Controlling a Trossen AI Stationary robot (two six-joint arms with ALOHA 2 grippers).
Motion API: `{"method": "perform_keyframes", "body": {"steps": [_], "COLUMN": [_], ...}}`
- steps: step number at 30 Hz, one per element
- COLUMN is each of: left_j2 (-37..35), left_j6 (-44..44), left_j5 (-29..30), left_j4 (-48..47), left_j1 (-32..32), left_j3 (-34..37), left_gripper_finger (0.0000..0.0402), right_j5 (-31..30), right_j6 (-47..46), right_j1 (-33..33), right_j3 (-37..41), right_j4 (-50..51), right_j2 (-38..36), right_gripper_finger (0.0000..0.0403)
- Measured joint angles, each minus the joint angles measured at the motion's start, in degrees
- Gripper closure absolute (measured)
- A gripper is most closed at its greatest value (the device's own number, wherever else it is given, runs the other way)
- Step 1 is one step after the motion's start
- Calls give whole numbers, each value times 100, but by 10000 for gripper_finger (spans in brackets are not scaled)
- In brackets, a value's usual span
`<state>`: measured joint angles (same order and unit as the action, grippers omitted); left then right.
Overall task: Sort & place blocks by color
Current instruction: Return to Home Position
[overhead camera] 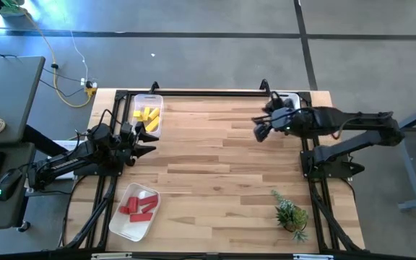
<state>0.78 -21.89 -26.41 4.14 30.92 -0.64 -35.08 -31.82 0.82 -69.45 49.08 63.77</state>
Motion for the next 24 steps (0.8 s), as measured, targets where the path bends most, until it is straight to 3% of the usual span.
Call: {"method": "perform_keyframes", "body": {"steps": [4,7,11,18,24], "left_j2": [0,0,0,1,2], "left_j6": [0,0,-97,-192,-193], "left_j5": [1,1,0,0,0], "left_j4": [0,0,-2,-2,-2], "left_j1": [0,0,2,1,0], "left_j3": [0,-1,-2,-2,-2], "left_gripper_finger": [200,200,200,200,200], "right_j5": [-466,-423,344,1996,2596], "right_j6": [40,-57,90,1700,1830], "right_j1": [0,-2,0,2,-2], "right_j3": [310,1003,2015,3669,4629], "right_j4": [360,44,-1043,-3596,-4879], "right_j2": [-405,-832,-1405,-2175,-2753], "right_gripper_finger": [144,144,144,144,144]}}
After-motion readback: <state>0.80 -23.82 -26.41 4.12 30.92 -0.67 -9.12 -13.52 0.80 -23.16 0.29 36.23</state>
